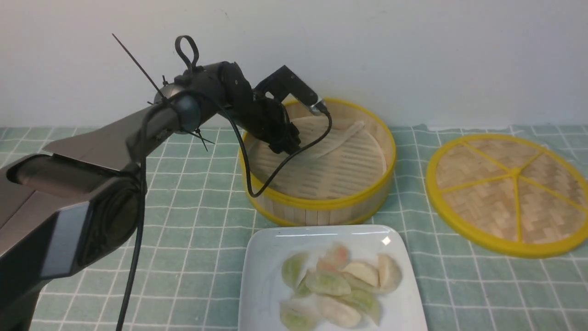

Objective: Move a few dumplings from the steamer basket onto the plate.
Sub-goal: Use the left arm to grab a dumpling from the steamer, then use the left arm to put the dumpling into the plate

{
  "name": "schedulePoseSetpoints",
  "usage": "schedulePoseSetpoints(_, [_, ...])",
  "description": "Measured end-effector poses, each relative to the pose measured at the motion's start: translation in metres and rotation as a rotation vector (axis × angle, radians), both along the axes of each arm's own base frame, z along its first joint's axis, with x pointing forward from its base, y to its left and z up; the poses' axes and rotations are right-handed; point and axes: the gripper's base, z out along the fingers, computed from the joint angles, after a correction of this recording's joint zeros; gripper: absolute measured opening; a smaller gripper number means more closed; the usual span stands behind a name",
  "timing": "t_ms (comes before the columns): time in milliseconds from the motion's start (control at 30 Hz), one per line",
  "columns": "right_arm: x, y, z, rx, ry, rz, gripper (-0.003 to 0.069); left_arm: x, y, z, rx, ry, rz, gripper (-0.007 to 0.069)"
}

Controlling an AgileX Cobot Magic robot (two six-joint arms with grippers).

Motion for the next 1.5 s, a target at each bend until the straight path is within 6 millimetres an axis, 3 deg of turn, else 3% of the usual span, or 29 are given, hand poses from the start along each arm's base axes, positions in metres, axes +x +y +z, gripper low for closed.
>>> schedulePoseSetpoints(67, [0.000,0.000,0.000,0.000,0.000,0.000,-0.0015,-0.001,0.001,-0.001,0.013,0.016,-0.008,0.0323])
schedulePoseSetpoints(100, [0.000,0.000,0.000,0.000,0.000,0.000,-0.0015,-0.003,0.001,0.000,0.031,0.034,-0.020,0.0225])
schedulePoseSetpoints(167, [0.000,0.000,0.000,0.000,0.000,0.000,-0.0015,-0.005,0.001,0.002,0.064,0.051,-0.039,0.0127])
schedulePoseSetpoints(200, [0.000,0.000,0.000,0.000,0.000,0.000,-0.0015,-0.006,0.001,0.004,0.095,0.057,-0.055,0.0107])
schedulePoseSetpoints(400, [0.000,0.000,0.000,0.000,0.000,0.000,-0.0015,-0.012,-0.006,0.022,0.225,0.113,-0.073,0.0112])
schedulePoseSetpoints(567, [0.000,0.000,0.000,0.000,0.000,0.000,-0.0015,-0.021,-0.021,0.054,0.299,0.109,-0.062,0.0112])
schedulePoseSetpoints(933, [0.000,0.000,0.000,0.001,0.000,0.000,-0.0015,-0.039,-0.030,0.114,0.207,0.098,0.013,0.0112])
schedulePoseSetpoints(1067, [0.000,0.000,0.000,0.001,0.000,0.000,-0.0015,-0.052,-0.025,0.140,0.155,0.105,0.065,0.0112])
schedulePoseSetpoints(1200, [0.000,0.000,0.000,0.001,0.000,0.000,-0.0015,-0.082,-0.014,0.159,0.141,0.183,0.098,0.0112])
schedulePoseSetpoints(1300, [0.000,0.000,0.000,0.001,0.000,0.000,-0.0015,-0.112,-0.006,0.153,0.118,0.313,0.138,0.0112])
schedulePoseSetpoints(1367, [0.000,0.000,0.000,0.001,0.000,0.000,-0.0015,-0.135,-0.003,0.135,0.104,0.438,0.154,0.0112])
schedulePoseSetpoints(1400, [0.000,0.000,0.000,0.001,0.000,0.000,-0.0015,-0.136,-0.002,0.133,0.103,0.451,0.158,0.0112])
schedulePoseSetpoints(1467, [0.000,0.000,0.000,0.001,0.000,0.000,-0.0015,-0.161,-0.005,0.102,0.118,0.598,0.154,0.0112])
schedulePoseSetpoints(1500, [0.000,0.000,0.000,0.001,0.000,0.000,-0.0015,-0.163,-0.006,0.100,0.122,0.609,0.151,0.0112])
